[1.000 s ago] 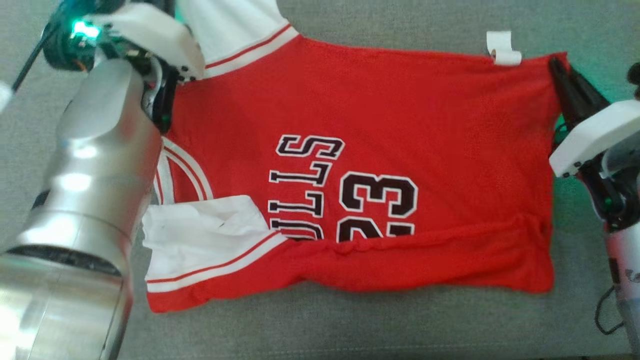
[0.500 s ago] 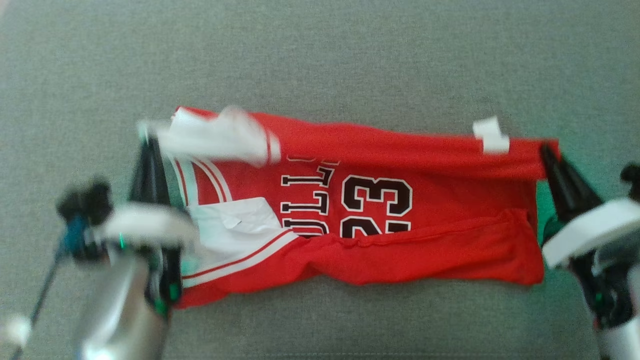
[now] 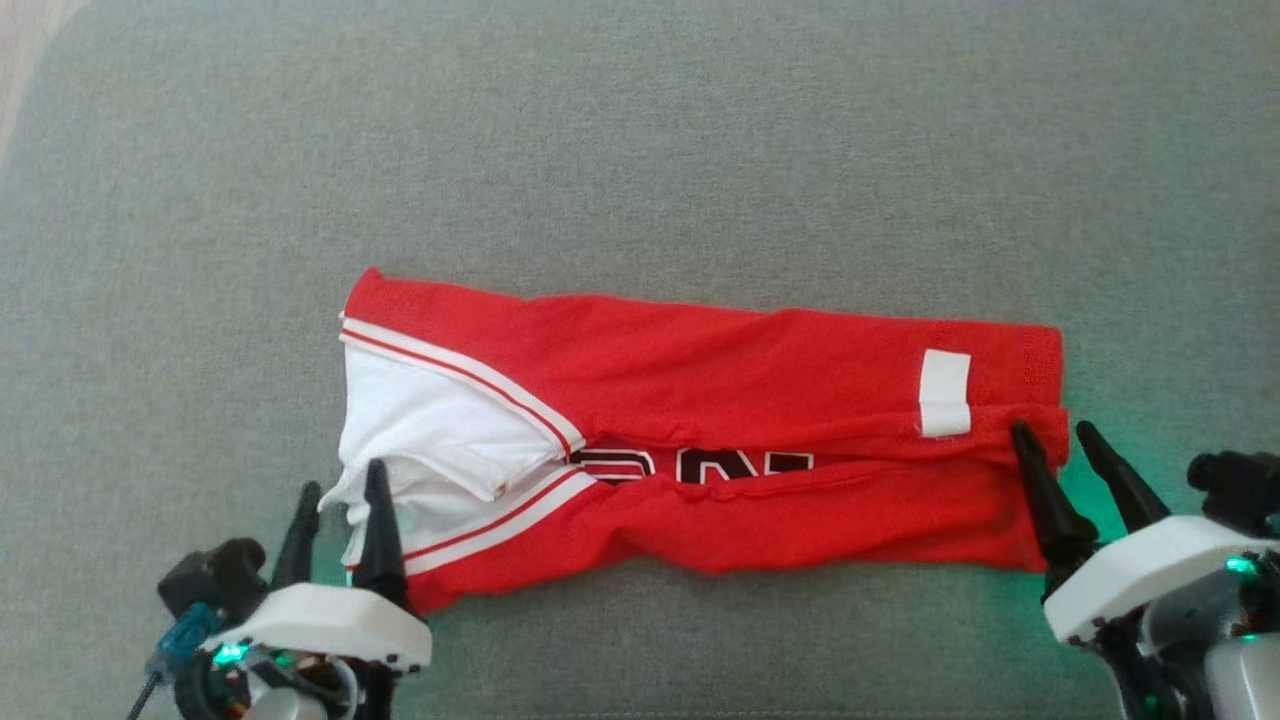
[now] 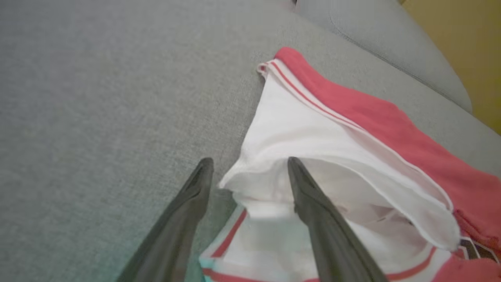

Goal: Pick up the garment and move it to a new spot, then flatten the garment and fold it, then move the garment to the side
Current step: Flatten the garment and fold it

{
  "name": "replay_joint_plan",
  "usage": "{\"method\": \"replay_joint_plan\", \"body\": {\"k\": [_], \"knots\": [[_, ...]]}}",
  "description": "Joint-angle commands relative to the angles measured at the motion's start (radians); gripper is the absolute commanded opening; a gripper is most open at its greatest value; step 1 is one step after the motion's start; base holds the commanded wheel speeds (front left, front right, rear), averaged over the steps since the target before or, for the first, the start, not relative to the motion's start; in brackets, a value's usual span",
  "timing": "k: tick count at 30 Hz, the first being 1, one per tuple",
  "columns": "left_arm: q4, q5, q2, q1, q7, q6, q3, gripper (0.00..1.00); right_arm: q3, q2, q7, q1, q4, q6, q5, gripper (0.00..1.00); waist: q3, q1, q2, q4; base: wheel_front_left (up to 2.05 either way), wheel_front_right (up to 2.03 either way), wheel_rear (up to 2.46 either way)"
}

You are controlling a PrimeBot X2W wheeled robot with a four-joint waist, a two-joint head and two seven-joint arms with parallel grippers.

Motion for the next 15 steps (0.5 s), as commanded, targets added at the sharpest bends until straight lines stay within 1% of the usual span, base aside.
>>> {"method": "replay_joint_plan", "body": {"k": [1, 4, 7, 9, 11, 12, 15], "knots": [[-0.037, 0.043, 0.028, -0.004, -0.04, 0.018, 0.04, 1.0, 0.015, 0.001, -0.018, 0.009, -0.055, -0.001, -0.016, 1.0, -0.011, 0.0001, 0.0, -0.008, 0.0, 0.0, 0.0], [-0.067, 0.114, 0.053, -0.008, -0.121, 0.049, 0.049, 1.0, 0.021, 0.02, -0.046, 0.019, -0.114, -0.001, -0.037, 1.0, -0.026, 0.0001, 0.0, -0.015, 0.0, 0.0, 0.0], [-0.104, 0.203, 0.088, -0.015, -0.179, 0.091, 0.054, 1.0, 0.029, 0.024, -0.068, 0.017, -0.179, -0.001, -0.074, 1.0, -0.045, 0.0001, 0.0, -0.022, 0.0, 0.0, 0.0], [-0.133, 0.253, 0.106, -0.021, -0.191, 0.117, 0.048, 1.0, -0.008, 0.036, -0.092, 0.01, -0.224, -0.001, -0.125, 1.0, -0.055, 0.0001, 0.0, -0.023, 0.0, 0.0, 0.0], [-0.158, 0.3, 0.127, -0.037, -0.2, 0.127, 0.039, 1.0, -0.038, 0.052, -0.104, 0.003, -0.265, -0.001, -0.18, 1.0, -0.065, 0.0001, 0.0, -0.023, 0.0, 0.0, 0.0], [-0.158, 0.3, 0.127, -0.037, -0.2, 0.127, 0.039, 1.0, -0.038, 0.052, -0.104, 0.003, -0.265, -0.001, -0.18, 1.0, -0.065, 0.0001, 0.0, -0.023, 0.0, 0.0, 0.0], [-0.181, 0.344, 0.146, -0.063, -0.205, 0.128, 0.021, 1.0, -0.057, 0.062, -0.108, -0.008, -0.301, -0.001, -0.232, 1.0, -0.073, 0.0001, 0.0, -0.024, 0.0, 0.0, 0.0]]}}
